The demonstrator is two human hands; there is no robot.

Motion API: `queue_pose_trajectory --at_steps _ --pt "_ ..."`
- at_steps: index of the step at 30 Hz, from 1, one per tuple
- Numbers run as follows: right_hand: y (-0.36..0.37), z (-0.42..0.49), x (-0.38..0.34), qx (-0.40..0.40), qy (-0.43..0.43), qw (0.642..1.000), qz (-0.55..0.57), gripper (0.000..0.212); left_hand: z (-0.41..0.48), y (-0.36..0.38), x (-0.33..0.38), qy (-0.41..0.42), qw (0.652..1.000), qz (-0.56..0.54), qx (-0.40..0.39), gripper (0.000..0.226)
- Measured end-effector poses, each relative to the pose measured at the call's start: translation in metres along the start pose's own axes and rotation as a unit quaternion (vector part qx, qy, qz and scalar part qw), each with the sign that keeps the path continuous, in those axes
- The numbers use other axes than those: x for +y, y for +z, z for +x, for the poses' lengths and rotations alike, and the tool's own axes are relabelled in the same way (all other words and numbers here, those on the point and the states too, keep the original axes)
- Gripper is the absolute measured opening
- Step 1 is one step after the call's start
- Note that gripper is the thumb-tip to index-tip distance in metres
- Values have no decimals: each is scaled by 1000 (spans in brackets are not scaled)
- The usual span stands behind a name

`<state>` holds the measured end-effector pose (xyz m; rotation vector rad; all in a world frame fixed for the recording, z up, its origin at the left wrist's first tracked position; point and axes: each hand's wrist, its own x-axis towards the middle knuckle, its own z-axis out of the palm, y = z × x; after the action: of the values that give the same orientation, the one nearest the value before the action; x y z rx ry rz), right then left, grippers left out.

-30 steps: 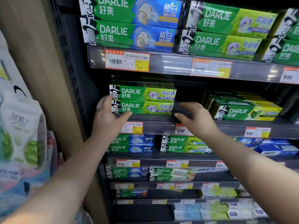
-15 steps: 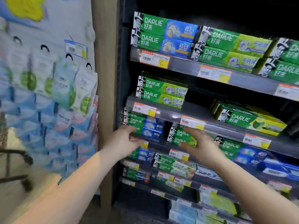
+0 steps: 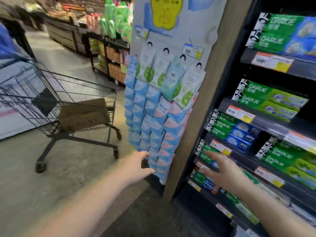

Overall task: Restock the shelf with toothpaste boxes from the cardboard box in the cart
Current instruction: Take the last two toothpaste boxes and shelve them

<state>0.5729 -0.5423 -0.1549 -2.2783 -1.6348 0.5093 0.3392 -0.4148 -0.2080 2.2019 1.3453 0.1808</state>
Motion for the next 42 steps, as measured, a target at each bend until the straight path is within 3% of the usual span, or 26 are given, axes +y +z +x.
queue_pose_trajectory --at_steps 9,16,26,33,42 --pt "84 130 -167 -73 -112 990 -43 66 12 -100 -178 -122 992 0 40 72" --pt "147 223 -286 -104 -144 984 -28 66 39 -176 -305 -189 981 -3 43 72" --pt "187 350 -371 -131 -168 976 -52 65 130 -229 -385 -208 975 -40 59 72" --pt "211 489 -422 -145 -190 970 -39 64 237 -273 -456 -242 965 -78 62 77" --pt "230 655 -473 -198 -180 963 -26 57 359 -323 -516 -263 962 -47 58 66"
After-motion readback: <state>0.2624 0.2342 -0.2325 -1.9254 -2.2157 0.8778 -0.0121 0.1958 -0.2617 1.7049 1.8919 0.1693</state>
